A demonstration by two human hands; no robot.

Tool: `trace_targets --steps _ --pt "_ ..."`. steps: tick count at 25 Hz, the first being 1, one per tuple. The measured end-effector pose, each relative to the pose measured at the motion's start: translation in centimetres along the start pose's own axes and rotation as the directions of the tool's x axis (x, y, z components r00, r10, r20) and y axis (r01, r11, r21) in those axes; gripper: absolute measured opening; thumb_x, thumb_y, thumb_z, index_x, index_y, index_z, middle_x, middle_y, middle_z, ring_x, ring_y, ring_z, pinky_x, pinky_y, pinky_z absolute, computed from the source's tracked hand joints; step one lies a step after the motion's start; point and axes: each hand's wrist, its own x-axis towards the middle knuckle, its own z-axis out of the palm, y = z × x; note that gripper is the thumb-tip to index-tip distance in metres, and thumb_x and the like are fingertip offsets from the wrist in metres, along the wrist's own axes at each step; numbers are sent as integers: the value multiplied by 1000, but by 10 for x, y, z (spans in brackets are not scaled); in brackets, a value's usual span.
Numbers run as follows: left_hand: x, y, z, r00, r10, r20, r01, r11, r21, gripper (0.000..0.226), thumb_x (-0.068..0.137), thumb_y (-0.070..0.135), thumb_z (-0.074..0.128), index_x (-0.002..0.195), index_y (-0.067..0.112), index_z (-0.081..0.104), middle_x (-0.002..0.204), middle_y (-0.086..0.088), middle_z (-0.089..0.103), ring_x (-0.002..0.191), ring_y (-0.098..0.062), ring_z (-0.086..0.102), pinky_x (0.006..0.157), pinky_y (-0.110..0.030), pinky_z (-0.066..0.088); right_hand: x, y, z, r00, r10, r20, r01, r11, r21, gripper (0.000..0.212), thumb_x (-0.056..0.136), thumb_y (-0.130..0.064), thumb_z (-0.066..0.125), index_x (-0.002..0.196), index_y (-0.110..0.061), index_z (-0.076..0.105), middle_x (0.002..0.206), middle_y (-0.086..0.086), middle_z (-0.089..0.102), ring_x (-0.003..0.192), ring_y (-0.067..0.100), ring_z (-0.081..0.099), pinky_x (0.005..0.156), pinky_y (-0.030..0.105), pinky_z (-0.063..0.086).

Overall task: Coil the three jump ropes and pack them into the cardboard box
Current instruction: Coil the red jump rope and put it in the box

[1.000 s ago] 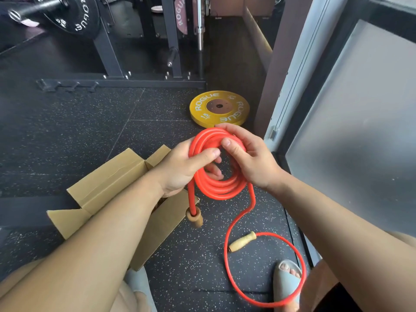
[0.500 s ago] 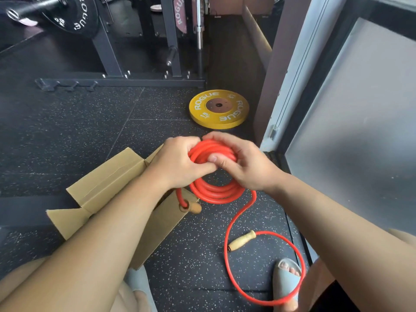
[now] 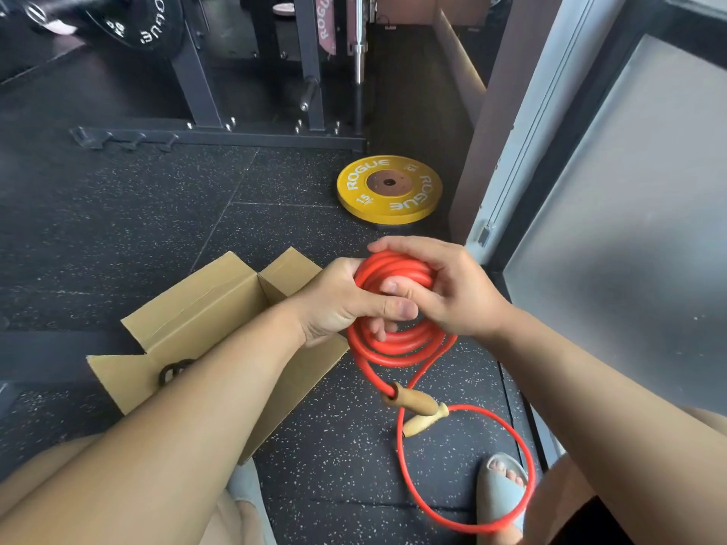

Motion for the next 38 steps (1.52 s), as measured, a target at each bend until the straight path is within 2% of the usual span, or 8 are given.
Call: trace_targets --steps 6,11,15,22,27,30,34,38 --pt "3 -1 -2 992 127 17 -126 989 -74 54 48 35 94 96 16 76 94 -3 75 88 -16 70 78 -26 54 0 -1 11 994 44 -98 -32 992 123 41 86 -37 77 121 -18 69 110 -2 74 100 12 72 89 42 58" --pt "-2 -2 0 998 34 50 -35 999 12 17 58 20 87 67 16 73 52 -5 63 55 -27 62 71 -49 57 2 -5 3 994 81 -71 -72 990 121 36 84 -35 79 114 -16 71 98 0 75 85 13 72 79 33 58" --pt "1 -3 11 997 60 -53 -70 975 -213 17 63 26 80 63 17 65 41 0 46 37 -13 47 61 -36 57 9 1 1 980 166 -110 -149 977 150 50 85 -60 72 114 -20 69 76 11 63 65 12 54 66 32 48" --pt "-11 6 23 931 193 309 58 758 -649 24 82 44 71 77 22 64 48 12 53 43 -4 54 67 -25 53 11 -11 7 989 77 -124 -37 953 300 45 91 -62 60 106 -21 69 94 -6 73 85 4 67 80 22 50" --pt "-7 25 29 999 41 11 -28 827 -562 26 93 31 57 73 16 50 37 11 33 29 -3 33 42 -22 37 15 -2 3 968 219 -126 -165 926 340 51 100 -58 47 114 -13 66 87 10 67 82 11 60 78 25 49" --pt "-6 34 12 993 84 -86 -119 779 -616 27 97 32 49 75 18 46 37 12 31 29 -2 31 43 -21 35 8 7 4 912 410 11 -388 855 343 56 105 -53 25 111 -18 68 101 -6 68 91 0 56 89 19 46" --pt "-3 43 -10 970 140 -197 -237 710 -663 29 98 40 45 76 21 45 39 11 30 33 -2 30 48 -22 38 -19 32 25 798 549 247 -563 826 -18 22 111 -29 37 117 -17 54 96 -11 67 84 -3 64 89 28 52" --pt "5 40 -15 877 82 -474 -359 768 -531 34 101 37 48 73 20 48 46 11 33 40 -6 33 52 -24 36 -18 30 38 823 475 312 -340 851 -399 21 101 -10 42 122 -6 44 85 5 59 77 28 56 71 41 43"
